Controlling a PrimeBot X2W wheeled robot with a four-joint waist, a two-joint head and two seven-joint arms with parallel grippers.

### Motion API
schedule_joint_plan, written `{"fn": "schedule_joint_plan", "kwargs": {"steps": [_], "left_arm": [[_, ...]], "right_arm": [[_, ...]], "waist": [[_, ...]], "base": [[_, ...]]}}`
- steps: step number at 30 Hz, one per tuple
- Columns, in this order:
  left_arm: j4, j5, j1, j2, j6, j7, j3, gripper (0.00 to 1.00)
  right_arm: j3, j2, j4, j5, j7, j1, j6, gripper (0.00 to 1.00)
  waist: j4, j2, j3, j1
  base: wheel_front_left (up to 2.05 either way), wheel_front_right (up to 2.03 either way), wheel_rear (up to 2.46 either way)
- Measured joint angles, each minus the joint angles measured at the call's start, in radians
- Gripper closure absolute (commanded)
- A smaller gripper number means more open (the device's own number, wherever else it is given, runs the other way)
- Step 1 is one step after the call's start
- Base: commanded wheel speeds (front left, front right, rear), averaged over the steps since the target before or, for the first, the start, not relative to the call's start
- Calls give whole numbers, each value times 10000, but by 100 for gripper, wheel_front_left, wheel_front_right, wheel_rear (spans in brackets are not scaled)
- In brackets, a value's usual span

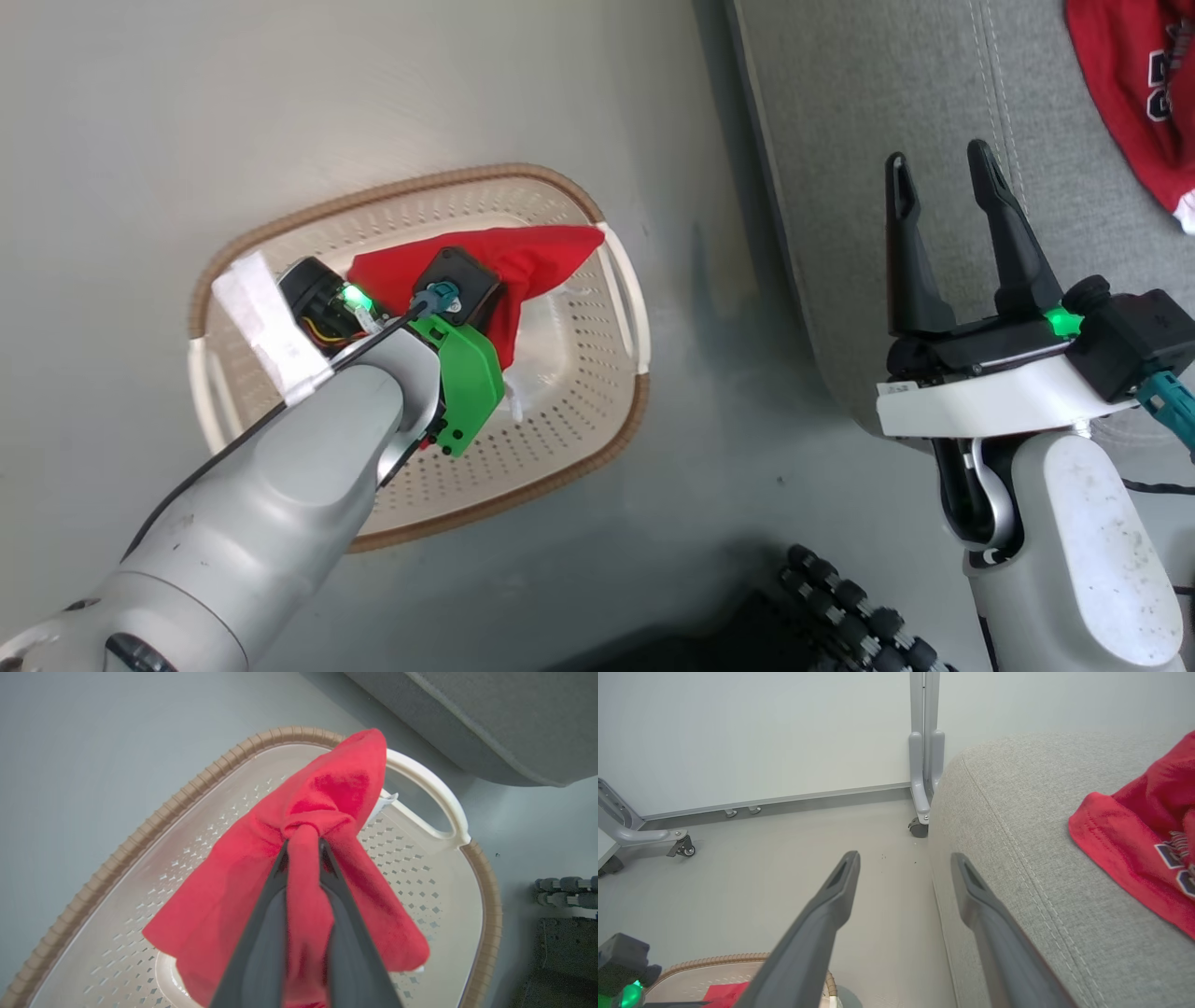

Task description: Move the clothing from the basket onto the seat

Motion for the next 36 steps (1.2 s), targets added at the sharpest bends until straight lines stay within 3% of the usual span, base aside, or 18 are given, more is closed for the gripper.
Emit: {"fn": "schedule_joint_plan", "kwargs": {"steps": [10,17,26,36], "left_arm": [[-1344,-913,976,67,428,-2008,1279,100],[-2951,-1262,1832,441,848,-2196,2472,100],[-5379,-591,3416,844,1279,-2226,4140,100],[-6993,-125,4886,1049,1409,-2236,4777,100]], "right_arm": [[-619,2,-558,-512,899,709,0,0],[-926,2,-976,-738,1478,1257,0,0],[-1131,2,-1250,-842,2102,2051,0,0],[-1068,-2,-1371,-834,2577,3008,0,0]], "waist": [[871,0,-1526,-2],[1466,0,-2569,-2],[2203,0,-3906,-2],[2760,0,-5465,-2]], "base": [[0,0,0],[0,0,0],[0,0,0],[0,0,0]]}}
